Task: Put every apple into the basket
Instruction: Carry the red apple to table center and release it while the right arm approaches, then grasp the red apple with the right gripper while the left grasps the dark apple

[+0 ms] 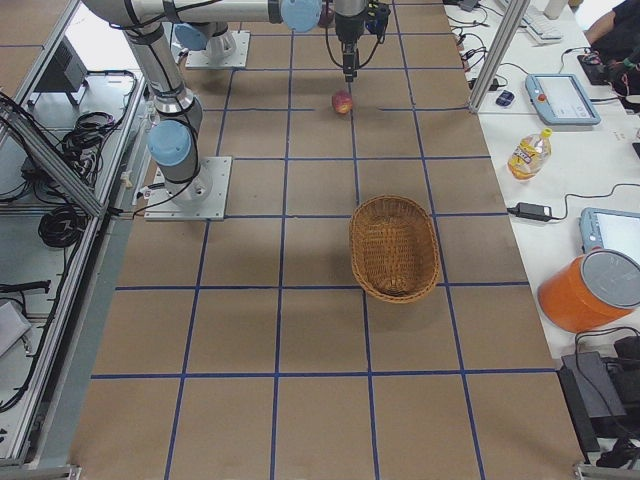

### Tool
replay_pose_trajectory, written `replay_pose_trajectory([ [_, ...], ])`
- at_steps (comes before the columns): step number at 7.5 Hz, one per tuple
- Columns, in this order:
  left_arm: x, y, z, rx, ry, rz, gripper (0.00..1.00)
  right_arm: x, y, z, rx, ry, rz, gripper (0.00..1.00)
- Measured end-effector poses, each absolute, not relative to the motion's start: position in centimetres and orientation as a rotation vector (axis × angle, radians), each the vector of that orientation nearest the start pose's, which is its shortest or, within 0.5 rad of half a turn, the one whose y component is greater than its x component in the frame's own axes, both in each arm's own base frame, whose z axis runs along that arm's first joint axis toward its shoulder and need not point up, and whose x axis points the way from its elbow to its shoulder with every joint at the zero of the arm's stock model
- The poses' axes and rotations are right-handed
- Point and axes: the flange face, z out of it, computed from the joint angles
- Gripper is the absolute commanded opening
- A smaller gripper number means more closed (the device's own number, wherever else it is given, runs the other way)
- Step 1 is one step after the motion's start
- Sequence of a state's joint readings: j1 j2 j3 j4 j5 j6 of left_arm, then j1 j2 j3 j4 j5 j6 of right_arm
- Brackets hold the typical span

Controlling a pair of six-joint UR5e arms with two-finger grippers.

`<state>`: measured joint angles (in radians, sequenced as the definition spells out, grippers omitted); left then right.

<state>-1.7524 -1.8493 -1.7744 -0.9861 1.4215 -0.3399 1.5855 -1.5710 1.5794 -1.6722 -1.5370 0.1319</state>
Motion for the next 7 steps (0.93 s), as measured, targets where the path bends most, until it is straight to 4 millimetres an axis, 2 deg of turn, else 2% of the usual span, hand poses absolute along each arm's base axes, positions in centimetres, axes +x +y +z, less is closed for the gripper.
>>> replay_pose_trajectory([
  [1,-19.5,-54.6,32.1,-0.174,3.230,-0.028,1.00,14.7,-50.2,48.9,0.178,3.082,-0.122,1.00],
  [3,-7.8,-55.1,33.2,-0.048,3.108,0.080,1.00,17.0,-51.4,46.7,0.124,3.059,-0.099,1.00],
  [5,4.3,-54.1,32.0,0.023,3.108,0.152,1.00,22.8,-53.2,42.4,0.035,3.060,-0.108,1.00],
  [7,14.8,-52.0,29.1,0.058,3.150,0.200,1.00,29.3,-54.3,36.3,0.003,3.059,-0.109,1.00],
])
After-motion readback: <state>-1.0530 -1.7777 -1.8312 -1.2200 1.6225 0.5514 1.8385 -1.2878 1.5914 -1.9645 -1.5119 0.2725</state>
